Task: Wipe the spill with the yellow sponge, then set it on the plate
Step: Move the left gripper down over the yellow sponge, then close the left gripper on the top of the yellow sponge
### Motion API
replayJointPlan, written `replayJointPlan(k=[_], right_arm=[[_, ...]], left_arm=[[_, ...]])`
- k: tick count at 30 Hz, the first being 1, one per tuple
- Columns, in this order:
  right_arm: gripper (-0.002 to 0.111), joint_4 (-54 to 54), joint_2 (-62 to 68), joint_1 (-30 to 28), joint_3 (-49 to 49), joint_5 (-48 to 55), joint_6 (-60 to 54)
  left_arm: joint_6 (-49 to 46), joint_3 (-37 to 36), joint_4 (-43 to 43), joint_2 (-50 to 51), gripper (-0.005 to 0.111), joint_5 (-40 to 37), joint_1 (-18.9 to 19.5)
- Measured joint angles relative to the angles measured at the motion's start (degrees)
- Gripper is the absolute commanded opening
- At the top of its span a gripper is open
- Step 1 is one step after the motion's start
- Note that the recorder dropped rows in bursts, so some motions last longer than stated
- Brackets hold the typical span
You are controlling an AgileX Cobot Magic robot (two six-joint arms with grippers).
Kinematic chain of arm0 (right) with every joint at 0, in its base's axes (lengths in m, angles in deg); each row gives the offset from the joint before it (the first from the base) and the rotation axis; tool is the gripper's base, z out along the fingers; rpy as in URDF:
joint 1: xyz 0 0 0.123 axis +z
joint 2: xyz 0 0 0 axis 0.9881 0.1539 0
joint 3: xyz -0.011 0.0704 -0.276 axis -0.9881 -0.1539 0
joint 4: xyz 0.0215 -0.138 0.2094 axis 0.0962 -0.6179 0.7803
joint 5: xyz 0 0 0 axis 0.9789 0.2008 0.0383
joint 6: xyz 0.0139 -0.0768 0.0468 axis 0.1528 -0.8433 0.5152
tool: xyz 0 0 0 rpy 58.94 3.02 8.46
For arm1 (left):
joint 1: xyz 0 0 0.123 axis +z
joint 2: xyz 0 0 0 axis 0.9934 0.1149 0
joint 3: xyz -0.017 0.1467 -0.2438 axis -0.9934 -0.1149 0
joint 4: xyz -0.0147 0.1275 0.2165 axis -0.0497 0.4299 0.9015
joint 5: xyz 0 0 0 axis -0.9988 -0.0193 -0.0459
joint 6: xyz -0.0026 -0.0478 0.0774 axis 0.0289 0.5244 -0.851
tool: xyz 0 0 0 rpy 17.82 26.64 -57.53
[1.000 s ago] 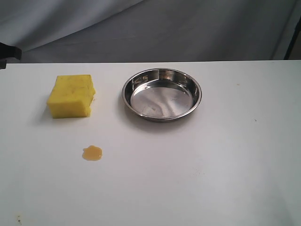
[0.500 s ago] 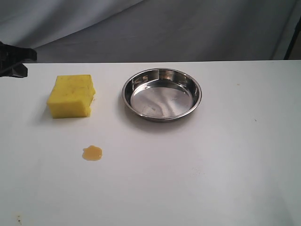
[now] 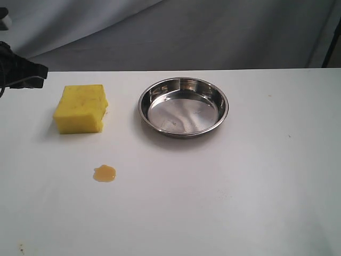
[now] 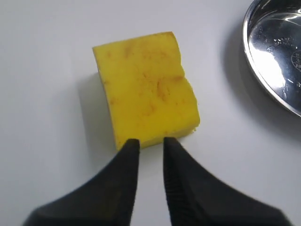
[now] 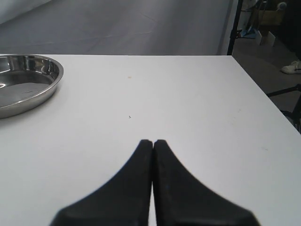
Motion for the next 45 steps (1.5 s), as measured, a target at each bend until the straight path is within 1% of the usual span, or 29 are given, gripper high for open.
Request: replayJointPlan(k=[1, 4, 5, 11, 18, 23, 26, 28, 30, 33, 35, 37, 42, 45], right_arm=[[0.0, 0.0, 0.0, 0.0, 0.0, 0.0, 0.0], [0.0, 0.0, 0.0, 0.0, 0.0, 0.0, 0.0], [0.0, 0.0, 0.0, 0.0, 0.0, 0.0, 0.0], [0.0, 0.0, 0.0, 0.0, 0.0, 0.0, 0.0], [0.0, 0.0, 0.0, 0.0, 0.0, 0.0, 0.0], [0.0, 0.0, 0.0, 0.0, 0.0, 0.0, 0.0], [0.0, 0.0, 0.0, 0.0, 0.0, 0.0, 0.0], [0.0, 0.0, 0.0, 0.0, 0.0, 0.0, 0.0], [0.0, 0.0, 0.0, 0.0, 0.0, 0.0, 0.0], [0.0, 0.0, 0.0, 0.0, 0.0, 0.0, 0.0], [0.0, 0.0, 0.0, 0.0, 0.0, 0.0, 0.0], [0.0, 0.0, 0.0, 0.0, 0.0, 0.0, 0.0], [0.0, 0.0, 0.0, 0.0, 0.0, 0.0, 0.0], [0.0, 0.0, 0.0, 0.0, 0.0, 0.0, 0.0]], left_arm=[[-0.42, 0.0, 0.0, 0.0, 0.055, 0.0, 0.0], [-2.16, 0.0, 0.0, 0.0, 0.094, 0.0, 0.0], [-2.41, 0.0, -0.1, 0.0, 0.103, 0.15, 0.0], [-4.33, 0.0, -0.1, 0.0, 0.104, 2.39, 0.0], [-5.8, 0.0, -0.79, 0.5, 0.104, 2.86, 0.0], [-6.09, 0.24, -4.28, 3.85, 0.104, 3.28, 0.0], [-9.06, 0.24, -5.7, 6.7, 0.104, 3.37, 0.0], [-11.95, 1.51, -7.24, 8.62, 0.104, 3.9, -0.11], [-13.48, 2.93, -7.98, 9.53, 0.104, 6.64, -1.34], [-16.82, 3.33, -7.61, 11.8, 0.104, 13.71, -4.96], [-15.36, 3.33, -9.52, 14.01, 0.104, 17.88, -7.43], [-12.15, 3.33, -11.02, 15.95, 0.104, 21.89, -8.8], [-7.42, 3.33, -11.46, 18.48, 0.104, 25.91, -9.03], [-6.74, 3.33, -11.46, 19.07, 0.104, 27.09, -9.03]])
